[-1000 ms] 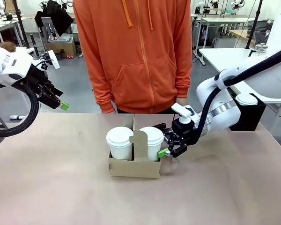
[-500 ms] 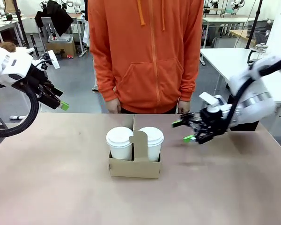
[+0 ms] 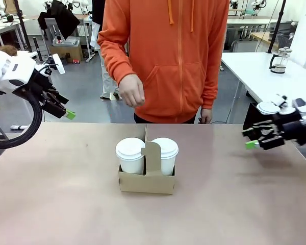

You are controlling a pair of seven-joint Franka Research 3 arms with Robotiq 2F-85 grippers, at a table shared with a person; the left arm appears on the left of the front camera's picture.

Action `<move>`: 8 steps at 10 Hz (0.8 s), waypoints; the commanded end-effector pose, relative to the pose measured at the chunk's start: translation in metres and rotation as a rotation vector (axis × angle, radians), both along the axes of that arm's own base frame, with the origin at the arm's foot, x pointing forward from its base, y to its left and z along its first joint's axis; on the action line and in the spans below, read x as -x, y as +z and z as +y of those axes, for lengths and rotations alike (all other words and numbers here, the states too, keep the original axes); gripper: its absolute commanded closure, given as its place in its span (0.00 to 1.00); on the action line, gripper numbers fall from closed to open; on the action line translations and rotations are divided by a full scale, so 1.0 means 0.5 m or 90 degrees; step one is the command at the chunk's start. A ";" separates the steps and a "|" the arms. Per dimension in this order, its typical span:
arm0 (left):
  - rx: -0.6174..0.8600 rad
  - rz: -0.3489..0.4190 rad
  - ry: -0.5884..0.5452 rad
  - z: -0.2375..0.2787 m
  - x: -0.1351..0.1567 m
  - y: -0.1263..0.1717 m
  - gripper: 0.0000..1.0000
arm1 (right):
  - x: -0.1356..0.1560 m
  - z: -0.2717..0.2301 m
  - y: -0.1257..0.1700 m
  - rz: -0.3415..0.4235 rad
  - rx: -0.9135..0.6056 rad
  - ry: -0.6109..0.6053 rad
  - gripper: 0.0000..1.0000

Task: Pour a drink into a cup and package it in a carrier.
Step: Insert the held 600 ml Paper Cup into the Cup Carrier.

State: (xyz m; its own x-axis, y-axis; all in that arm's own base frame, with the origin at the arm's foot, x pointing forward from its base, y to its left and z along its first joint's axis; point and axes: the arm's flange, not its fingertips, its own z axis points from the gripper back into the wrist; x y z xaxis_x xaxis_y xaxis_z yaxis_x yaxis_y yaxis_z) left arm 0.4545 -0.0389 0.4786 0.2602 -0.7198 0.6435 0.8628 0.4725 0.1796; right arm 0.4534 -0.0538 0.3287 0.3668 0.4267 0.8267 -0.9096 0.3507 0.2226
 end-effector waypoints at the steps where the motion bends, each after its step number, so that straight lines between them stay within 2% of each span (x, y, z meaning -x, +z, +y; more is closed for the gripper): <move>1: 0.014 0.000 -0.003 0.002 0.001 -0.001 0.00 | 0.037 -0.003 0.012 0.046 0.022 -0.043 0.00; 3: 0.014 0.000 -0.003 0.002 0.001 -0.001 0.00 | 0.048 -0.015 0.011 0.045 0.027 -0.058 0.00; 4: 0.014 0.000 -0.003 0.002 0.001 -0.001 0.00 | 0.048 -0.007 0.009 0.074 0.005 -0.089 0.00; 5: 0.014 0.000 -0.003 0.002 0.001 -0.001 0.00 | 0.044 -0.030 -0.001 0.033 0.020 -0.051 0.00; 8: 0.014 0.000 -0.003 0.002 0.001 -0.001 0.00 | 0.044 -0.030 -0.001 0.033 0.020 -0.051 0.00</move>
